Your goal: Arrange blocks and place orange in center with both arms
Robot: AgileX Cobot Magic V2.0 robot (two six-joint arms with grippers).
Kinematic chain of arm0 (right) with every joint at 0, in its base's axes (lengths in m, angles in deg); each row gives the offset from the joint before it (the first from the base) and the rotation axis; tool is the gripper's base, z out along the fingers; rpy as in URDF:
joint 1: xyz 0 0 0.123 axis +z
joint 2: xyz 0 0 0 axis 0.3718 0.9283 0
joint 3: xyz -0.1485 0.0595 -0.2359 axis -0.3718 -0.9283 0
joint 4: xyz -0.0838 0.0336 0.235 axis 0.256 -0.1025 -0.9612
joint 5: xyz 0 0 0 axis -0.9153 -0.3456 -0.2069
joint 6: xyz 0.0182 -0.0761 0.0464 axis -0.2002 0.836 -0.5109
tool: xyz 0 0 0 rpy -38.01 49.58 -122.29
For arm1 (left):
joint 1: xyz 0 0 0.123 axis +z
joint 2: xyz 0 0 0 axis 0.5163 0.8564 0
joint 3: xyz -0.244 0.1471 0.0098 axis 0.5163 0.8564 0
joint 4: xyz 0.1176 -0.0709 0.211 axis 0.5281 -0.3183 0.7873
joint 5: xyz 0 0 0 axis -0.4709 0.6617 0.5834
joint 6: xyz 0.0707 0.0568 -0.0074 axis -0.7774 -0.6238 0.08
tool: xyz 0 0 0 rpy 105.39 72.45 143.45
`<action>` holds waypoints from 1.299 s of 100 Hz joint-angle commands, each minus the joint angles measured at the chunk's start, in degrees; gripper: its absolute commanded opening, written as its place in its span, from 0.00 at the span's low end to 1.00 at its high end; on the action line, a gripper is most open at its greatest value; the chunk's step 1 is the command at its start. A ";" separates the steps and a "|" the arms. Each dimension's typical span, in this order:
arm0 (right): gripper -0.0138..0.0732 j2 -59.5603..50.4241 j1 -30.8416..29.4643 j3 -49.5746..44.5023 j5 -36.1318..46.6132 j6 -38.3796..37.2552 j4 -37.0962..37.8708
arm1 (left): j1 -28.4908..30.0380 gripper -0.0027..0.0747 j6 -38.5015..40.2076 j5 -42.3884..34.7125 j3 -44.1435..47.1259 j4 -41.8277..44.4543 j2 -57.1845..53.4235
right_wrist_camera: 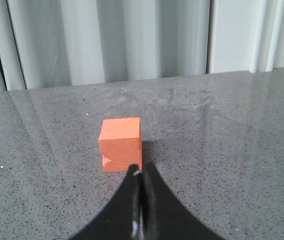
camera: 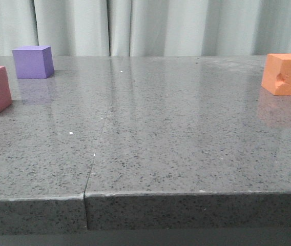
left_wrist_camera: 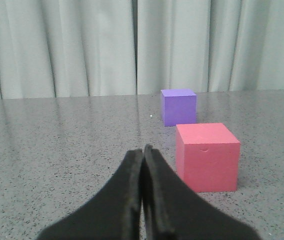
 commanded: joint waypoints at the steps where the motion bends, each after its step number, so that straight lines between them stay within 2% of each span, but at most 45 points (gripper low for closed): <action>1: 0.09 4.38 -0.30 4.57 3.41 0.53 0.73 | -0.46 0.01 -0.04 -4.31 2.30 -0.53 -1.60; 12: 0.21 9.40 -0.30 7.77 2.65 0.53 0.73 | -0.46 0.01 -0.04 -4.31 2.30 -0.53 -1.60; 19: 0.36 12.33 -0.30 10.01 1.70 0.53 0.73 | -0.46 0.01 -0.04 -4.31 2.30 -0.53 -1.60; 25: 0.55 14.86 -0.30 12.26 0.14 0.53 0.73 | -0.46 0.01 -0.04 -4.31 2.30 -0.53 -1.60; 26: 0.55 15.13 -0.30 12.26 0.14 0.53 0.73 | -0.46 0.01 -0.04 -4.31 2.30 -0.53 -1.60; 30: 0.69 16.73 -0.30 13.52 -0.60 0.53 0.73 | -0.46 0.01 -0.04 -4.31 2.30 -0.53 -1.60; 35: 0.80 18.53 -0.30 15.12 -1.65 0.53 0.73 | -0.46 0.01 -0.04 -4.31 2.30 -0.53 -1.60; 41: 0.90 20.86 -0.30 17.70 -3.71 0.53 0.73 | -0.46 0.01 -0.04 -4.31 2.30 -0.53 -1.60; 45: 0.93 22.10 -0.30 19.07 -5.03 0.53 0.73 | -0.46 0.01 -0.04 -4.31 2.30 -0.53 -1.60; 83: 0.92 37.29 2.86 37.10 -25.16 0.53 0.39 | -0.46 0.01 -0.04 -4.31 2.30 -0.53 -1.60; 130: 0.92 58.57 2.99 59.13 -42.75 0.53 -4.72 | -0.46 0.01 -0.04 -4.31 2.30 -0.53 -1.60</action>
